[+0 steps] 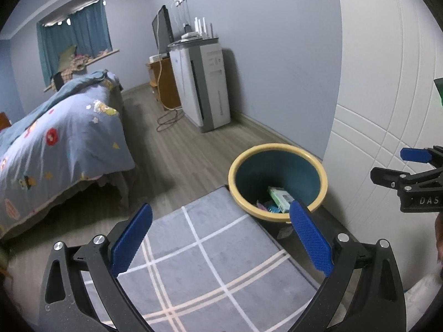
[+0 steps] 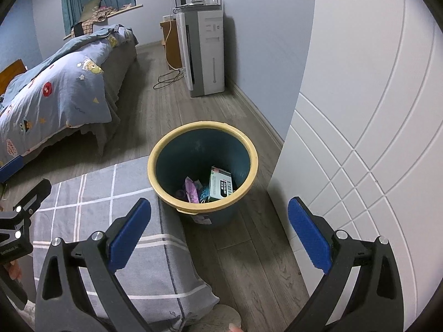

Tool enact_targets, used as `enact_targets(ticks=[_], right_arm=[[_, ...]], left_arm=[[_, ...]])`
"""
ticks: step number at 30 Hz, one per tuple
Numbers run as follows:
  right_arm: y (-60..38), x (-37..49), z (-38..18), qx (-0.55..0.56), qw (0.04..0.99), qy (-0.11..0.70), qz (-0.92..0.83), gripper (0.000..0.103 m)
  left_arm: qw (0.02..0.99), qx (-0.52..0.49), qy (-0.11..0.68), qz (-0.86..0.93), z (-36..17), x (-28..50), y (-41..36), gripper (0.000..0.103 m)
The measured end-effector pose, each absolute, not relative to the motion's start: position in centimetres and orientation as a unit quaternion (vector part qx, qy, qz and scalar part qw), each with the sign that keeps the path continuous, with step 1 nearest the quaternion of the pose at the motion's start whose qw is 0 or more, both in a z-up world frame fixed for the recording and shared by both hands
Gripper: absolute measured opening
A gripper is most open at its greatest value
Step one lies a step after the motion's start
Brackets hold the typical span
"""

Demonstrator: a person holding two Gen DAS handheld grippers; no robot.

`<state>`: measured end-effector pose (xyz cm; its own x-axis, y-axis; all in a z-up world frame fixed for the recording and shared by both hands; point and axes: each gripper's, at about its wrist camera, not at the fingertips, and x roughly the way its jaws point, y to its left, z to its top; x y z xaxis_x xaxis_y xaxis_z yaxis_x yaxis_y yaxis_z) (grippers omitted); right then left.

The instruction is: Collect trash

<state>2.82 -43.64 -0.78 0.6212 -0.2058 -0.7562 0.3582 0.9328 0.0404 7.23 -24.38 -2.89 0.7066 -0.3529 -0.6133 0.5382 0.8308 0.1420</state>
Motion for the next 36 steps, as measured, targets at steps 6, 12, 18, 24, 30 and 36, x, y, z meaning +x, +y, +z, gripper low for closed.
enact_targets(ticks=[6,12,18,24,30,36], right_arm=[[-43.39,2.76,-0.67,0.088,0.896,0.406,-0.157,0.098],[-43.37,2.74,-0.69,0.088,0.895,0.407,-0.157,0.098],[-43.34,2.74,-0.7,0.091,0.894,0.408,-0.159,0.098],[-43.3,2.79,-0.74,0.087,0.894,0.409,-0.159,0.098],[-43.37,2.81,-0.77,0.088,0.894,0.41,-0.159,0.098],[-43.35,2.8,-0.78,0.087,0.894,0.41,-0.159,0.098]], left_arm=[[0.909,0.157,0.298,-0.245,-3.0,7.3,-24.11,0.098],[0.909,0.152,0.302,-0.243,-3.01,7.39,-23.73,0.098],[0.908,0.153,0.302,-0.245,-3.1,7.36,-23.52,0.098],[0.908,0.152,0.303,-0.245,-3.09,7.38,-23.5,0.098],[0.908,0.153,0.304,-0.246,-3.17,7.4,-23.52,0.098],[0.907,0.151,0.305,-0.247,-3.23,7.35,-23.47,0.098]])
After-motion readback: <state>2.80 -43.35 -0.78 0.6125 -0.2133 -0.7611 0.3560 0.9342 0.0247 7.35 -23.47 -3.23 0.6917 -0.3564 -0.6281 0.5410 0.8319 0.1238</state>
